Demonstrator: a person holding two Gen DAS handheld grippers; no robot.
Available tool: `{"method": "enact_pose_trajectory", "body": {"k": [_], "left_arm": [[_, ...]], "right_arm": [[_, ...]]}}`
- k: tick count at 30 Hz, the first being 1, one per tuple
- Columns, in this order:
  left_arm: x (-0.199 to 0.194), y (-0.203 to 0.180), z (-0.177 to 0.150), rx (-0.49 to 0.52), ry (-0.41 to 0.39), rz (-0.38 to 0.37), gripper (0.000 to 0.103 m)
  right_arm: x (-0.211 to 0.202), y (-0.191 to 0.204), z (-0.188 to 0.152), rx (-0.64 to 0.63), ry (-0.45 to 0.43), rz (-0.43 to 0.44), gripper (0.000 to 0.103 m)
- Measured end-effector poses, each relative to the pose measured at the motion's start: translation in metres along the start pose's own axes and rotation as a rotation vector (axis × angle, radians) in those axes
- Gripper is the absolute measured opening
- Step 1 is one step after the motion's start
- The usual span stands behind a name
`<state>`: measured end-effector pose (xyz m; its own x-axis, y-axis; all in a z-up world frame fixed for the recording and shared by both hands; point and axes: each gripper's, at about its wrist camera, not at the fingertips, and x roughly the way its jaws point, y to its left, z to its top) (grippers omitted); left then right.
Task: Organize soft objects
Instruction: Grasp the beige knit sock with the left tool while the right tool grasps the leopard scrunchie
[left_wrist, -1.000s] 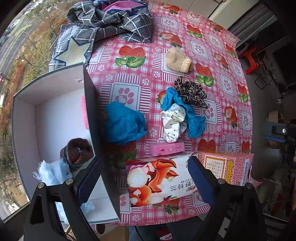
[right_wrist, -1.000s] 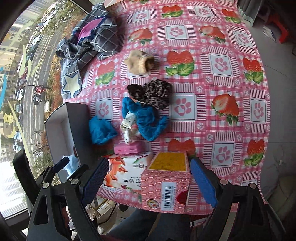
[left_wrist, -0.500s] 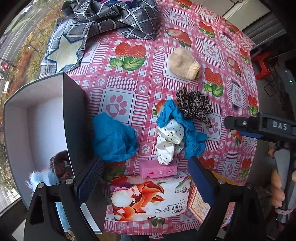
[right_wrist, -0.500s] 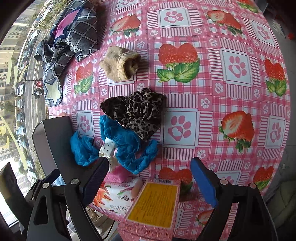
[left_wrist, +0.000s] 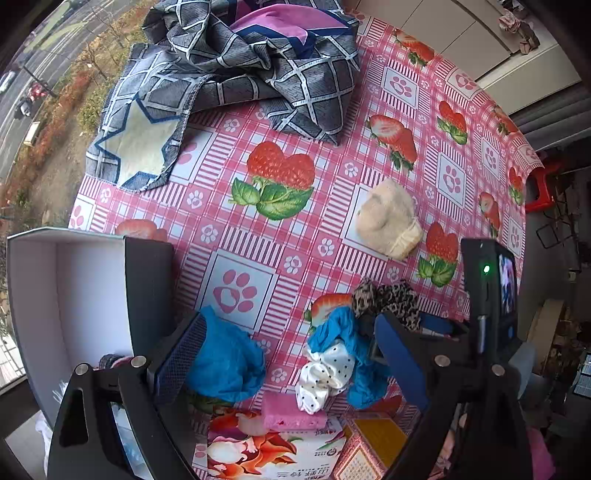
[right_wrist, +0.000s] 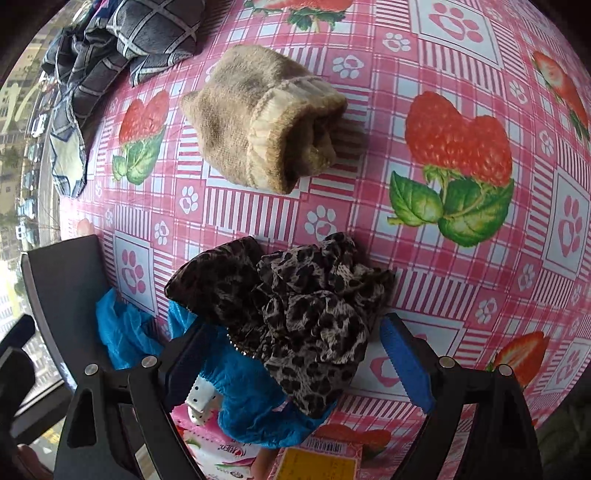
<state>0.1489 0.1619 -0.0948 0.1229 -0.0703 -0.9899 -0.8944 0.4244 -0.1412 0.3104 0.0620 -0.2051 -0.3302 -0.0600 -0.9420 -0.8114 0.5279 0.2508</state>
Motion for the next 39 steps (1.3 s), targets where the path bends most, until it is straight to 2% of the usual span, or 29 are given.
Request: {"method": "enact_pose_trajectory", "body": {"k": [2,5,11,15,19,22,25,29,31,34,36,37,39], "left_arm": [[0.005,-0.01,0.009,0.007,-0.003,0.003,0.094],[0.018,-0.03,0.021,0.032,-0.003,0.013,0.094],[0.052,-0.075,0.039,0.098,0.004,0.039,0.094],[0.077,-0.1,0.048,0.129,-0.007,0.07,0.094],[0.096,-0.112,0.058,0.136,-0.024,0.11,0.094],[0.104,-0.117,0.062,0.143,-0.058,0.14,0.094],[0.117,-0.121,0.066,0.17,-0.049,0.173,0.094],[0.132,-0.119,0.07,0.156,-0.023,0.172,0.095],[0.136,-0.119,0.071,0.153,-0.023,0.192,0.102],[0.142,-0.117,0.071,0.153,-0.007,0.179,0.103],[0.154,-0.11,0.071,0.134,0.062,0.15,0.103],[0.152,-0.107,0.072,0.117,0.037,0.14,0.103],[0.154,-0.106,0.074,0.123,0.056,0.143,0.103]], "right_arm": [[0.005,0.002,0.0,-0.02,-0.001,-0.041,0.091],[0.003,-0.008,-0.003,-0.003,-0.023,-0.041,0.091],[-0.017,-0.062,-0.015,0.11,-0.079,-0.083,0.091],[-0.019,-0.108,-0.028,0.216,-0.074,-0.018,0.091],[-0.018,-0.127,-0.037,0.242,-0.091,0.032,0.091],[-0.022,-0.125,-0.043,0.2,-0.134,-0.005,0.091],[-0.025,-0.102,-0.05,0.105,-0.195,-0.079,0.091],[-0.017,-0.093,-0.047,0.054,-0.188,-0.043,0.091],[-0.012,-0.09,-0.047,0.05,-0.187,-0.035,0.093],[-0.01,-0.072,-0.043,0.009,-0.189,-0.09,0.099],[-0.005,-0.059,-0.044,-0.044,-0.175,-0.147,0.101],[-0.001,-0.052,-0.044,-0.064,-0.167,-0.177,0.101],[0.005,-0.04,-0.048,-0.091,-0.156,-0.23,0.101]]}}
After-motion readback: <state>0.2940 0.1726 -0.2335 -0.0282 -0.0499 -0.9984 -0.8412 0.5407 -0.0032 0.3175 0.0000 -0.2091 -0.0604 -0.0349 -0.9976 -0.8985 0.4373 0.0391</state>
